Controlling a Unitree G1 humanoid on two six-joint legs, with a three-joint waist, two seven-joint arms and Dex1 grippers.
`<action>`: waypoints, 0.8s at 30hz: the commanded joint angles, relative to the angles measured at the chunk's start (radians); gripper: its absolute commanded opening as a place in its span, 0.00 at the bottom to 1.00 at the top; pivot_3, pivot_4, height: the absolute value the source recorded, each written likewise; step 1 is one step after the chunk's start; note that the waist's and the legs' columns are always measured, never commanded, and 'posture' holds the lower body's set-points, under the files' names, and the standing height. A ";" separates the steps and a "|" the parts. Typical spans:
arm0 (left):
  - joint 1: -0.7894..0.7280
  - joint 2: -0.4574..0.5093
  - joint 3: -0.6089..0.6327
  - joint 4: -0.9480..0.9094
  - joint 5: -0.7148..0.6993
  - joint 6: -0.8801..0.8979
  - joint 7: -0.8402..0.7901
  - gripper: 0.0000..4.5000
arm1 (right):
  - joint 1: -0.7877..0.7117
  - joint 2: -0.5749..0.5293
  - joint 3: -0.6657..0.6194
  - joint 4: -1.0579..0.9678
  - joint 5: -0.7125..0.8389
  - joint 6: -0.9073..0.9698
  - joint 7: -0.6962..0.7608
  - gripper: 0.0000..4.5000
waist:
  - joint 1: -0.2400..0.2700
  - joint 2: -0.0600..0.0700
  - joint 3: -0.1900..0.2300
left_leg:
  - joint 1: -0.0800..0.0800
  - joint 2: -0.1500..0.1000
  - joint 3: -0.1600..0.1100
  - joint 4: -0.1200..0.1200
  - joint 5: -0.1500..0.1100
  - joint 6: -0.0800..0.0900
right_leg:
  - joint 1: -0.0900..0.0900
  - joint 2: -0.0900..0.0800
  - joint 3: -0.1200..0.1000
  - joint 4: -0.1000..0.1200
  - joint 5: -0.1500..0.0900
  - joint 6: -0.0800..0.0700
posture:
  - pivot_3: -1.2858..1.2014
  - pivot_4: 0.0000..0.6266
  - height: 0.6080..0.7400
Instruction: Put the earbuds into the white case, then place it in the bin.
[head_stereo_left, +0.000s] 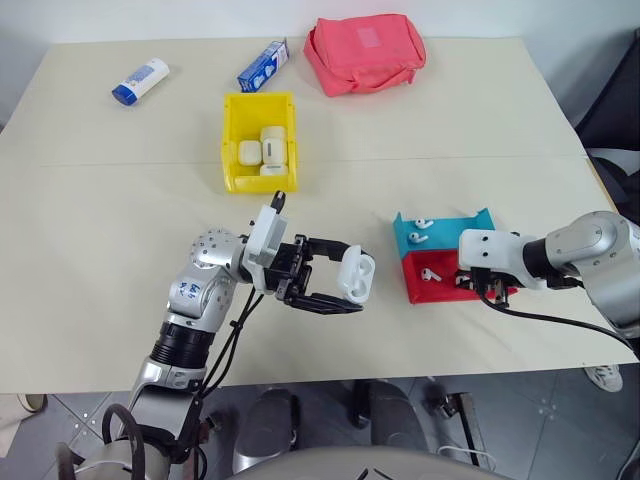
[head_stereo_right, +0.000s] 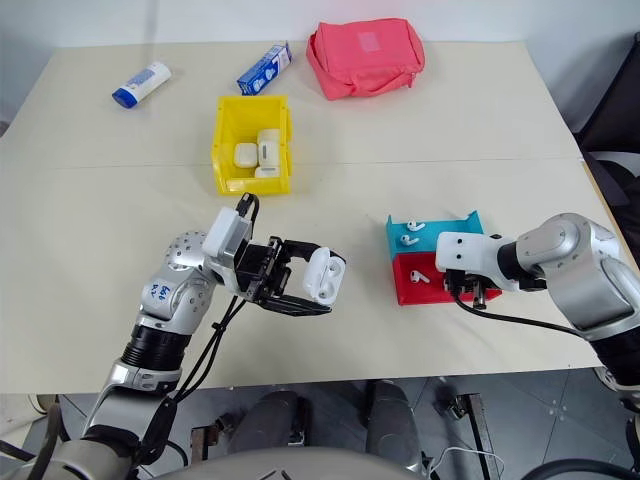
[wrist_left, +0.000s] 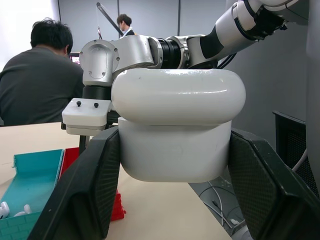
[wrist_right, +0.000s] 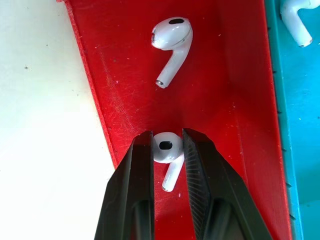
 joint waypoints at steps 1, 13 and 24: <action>-0.020 -0.003 0.011 -0.002 -0.023 -0.012 -0.002 0.62 | 0.011 0.003 -0.084 -0.045 0.036 0.017 -0.021 0.10 | 0.001 0.000 0.000 | 0.000 0.000 0.000 0.000 0.000 0.000 | 0.000 0.000 0.000 0.000 0.000 0.000 | 0.52 0.24 1.00; -0.149 -0.055 0.018 0.203 -0.007 -0.041 -0.048 0.62 | 0.133 0.277 -0.656 -0.455 0.660 0.205 -0.167 0.10 | 0.006 -0.001 0.000 | 0.000 0.000 -0.001 0.001 0.000 0.000 | 0.001 0.000 -0.001 0.000 0.000 0.001 | 0.52 0.24 1.00; -0.279 -0.075 0.001 0.374 0.061 -0.070 -0.076 0.62 | 0.088 0.491 -0.552 -0.495 0.835 0.183 -0.394 0.10 | 0.001 0.000 0.000 | 0.000 0.000 0.000 0.000 0.000 0.000 | 0.000 0.001 0.000 0.001 0.000 0.000 | 0.52 0.24 1.00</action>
